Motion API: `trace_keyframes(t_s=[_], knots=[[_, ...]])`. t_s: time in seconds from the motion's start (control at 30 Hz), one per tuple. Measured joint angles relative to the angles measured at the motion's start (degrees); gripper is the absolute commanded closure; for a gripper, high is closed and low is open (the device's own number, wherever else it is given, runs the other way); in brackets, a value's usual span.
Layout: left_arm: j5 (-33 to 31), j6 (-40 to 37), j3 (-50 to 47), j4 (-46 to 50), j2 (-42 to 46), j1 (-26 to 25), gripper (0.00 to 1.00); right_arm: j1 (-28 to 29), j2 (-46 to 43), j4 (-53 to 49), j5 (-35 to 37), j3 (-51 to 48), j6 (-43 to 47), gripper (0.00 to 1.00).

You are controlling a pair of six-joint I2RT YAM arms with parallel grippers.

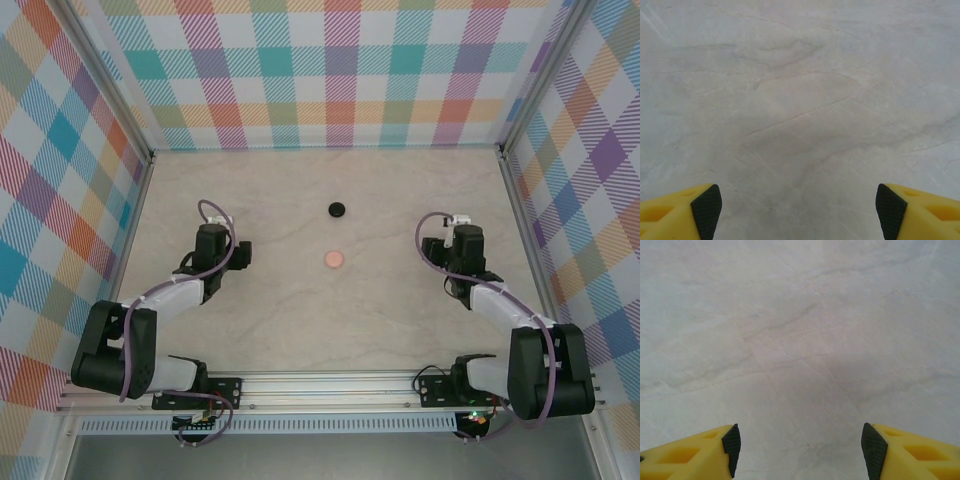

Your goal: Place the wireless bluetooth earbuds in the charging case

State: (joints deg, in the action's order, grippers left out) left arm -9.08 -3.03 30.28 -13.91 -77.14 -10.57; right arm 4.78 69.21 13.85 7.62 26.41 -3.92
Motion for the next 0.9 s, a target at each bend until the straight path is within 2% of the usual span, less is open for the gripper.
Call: trace_keyframes(t_s=[0.17, 0.4, 0.7, 0.73, 0.77, 0.8, 0.9], knots=[[4.76, -1.14, -2.19, -8.87, -0.79, 1.86, 0.20, -2.25, 0.59, 11.19, -4.11, -4.00, 0.57, 0.31], [8.70, -1.20, -5.75, -19.08, -2.58, 4.72, 0.20, -4.24, 5.09, 19.41, -6.95, -4.46, 1.22, 0.30], [11.69, -1.07, -8.44, -31.63, -10.51, 6.91, 0.19, -5.62, 16.41, 29.20, -10.03, -4.48, 1.86, 0.27], [11.63, -1.07, -8.52, -31.45, -11.47, 6.93, 0.17, -5.62, 17.35, 29.64, -10.34, -4.44, 1.88, 0.24], [11.61, -1.09, -8.48, -31.45, -12.15, 6.93, 0.07, -5.62, 17.90, 29.66, -10.73, -4.44, 1.86, 0.09], [11.28, -0.72, -8.20, -30.99, -12.44, 6.93, 0.01, -5.62, 18.14, 29.68, -11.06, -4.42, 2.05, 0.00], [9.57, 0.20, -7.41, -30.86, -12.57, 6.97, 0.00, -5.62, 18.18, 29.88, -11.72, -4.04, 2.56, 0.00]])
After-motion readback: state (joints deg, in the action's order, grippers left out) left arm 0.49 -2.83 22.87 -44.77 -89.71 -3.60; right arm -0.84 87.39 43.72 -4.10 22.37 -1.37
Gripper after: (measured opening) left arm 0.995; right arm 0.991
